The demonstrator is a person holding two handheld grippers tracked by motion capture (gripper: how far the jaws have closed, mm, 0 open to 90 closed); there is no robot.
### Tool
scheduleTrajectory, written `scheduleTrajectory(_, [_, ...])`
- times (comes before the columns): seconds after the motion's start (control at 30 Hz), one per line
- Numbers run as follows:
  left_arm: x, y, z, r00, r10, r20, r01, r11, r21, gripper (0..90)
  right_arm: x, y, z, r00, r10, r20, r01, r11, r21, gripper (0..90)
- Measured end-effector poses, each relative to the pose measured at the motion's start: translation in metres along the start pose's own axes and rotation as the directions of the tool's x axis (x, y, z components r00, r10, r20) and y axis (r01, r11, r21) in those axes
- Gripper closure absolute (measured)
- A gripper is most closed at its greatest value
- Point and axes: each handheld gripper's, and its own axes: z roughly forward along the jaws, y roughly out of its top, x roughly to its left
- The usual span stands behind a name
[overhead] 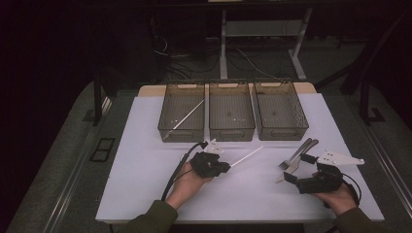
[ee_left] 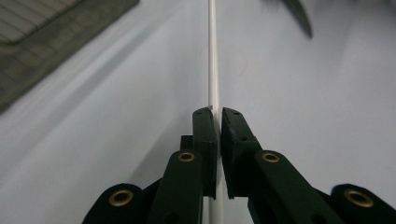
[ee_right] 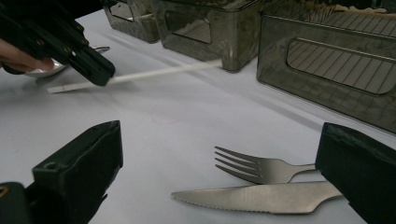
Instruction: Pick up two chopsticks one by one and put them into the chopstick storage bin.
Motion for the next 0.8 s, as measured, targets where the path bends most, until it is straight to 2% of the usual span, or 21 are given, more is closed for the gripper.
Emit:
scheduleTrajectory(0.17, [0.001,0.006,-0.019,0.9998,-0.009,0.016,0.01,0.9953,-0.097,84.3,0.0,0.0,0.0,1.0,0.0,0.0,0.0,1.0,0.0,0.7])
scheduleTrajectory(0.33, [0.003,0.01,-0.036,0.9991,-0.015,0.039,0.022,0.9814,-0.191,84.3,0.0,0.0,0.0,1.0,0.0,-0.001,0.0,1.0,0.0,0.7])
scheduleTrajectory(0.43, [0.005,0.011,-0.046,0.9989,-0.019,0.043,0.029,0.9733,-0.228,84.5,0.0,0.0,0.0,1.0,0.001,0.0,-0.001,1.0,0.0,0.7])
scheduleTrajectory(0.7, [0.006,0.011,-0.061,0.9989,-0.017,0.044,0.028,0.9611,-0.275,84.6,0.0,0.0,0.0,1.0,0.0,0.0,0.0,1.0,-0.001,0.7])
scheduleTrajectory(0.8, [0.008,0.011,-0.064,0.9989,-0.013,0.044,0.025,0.9604,-0.278,84.5,0.0,0.0,0.0,1.0,0.002,-0.001,-0.002,1.0,-0.001,0.7])
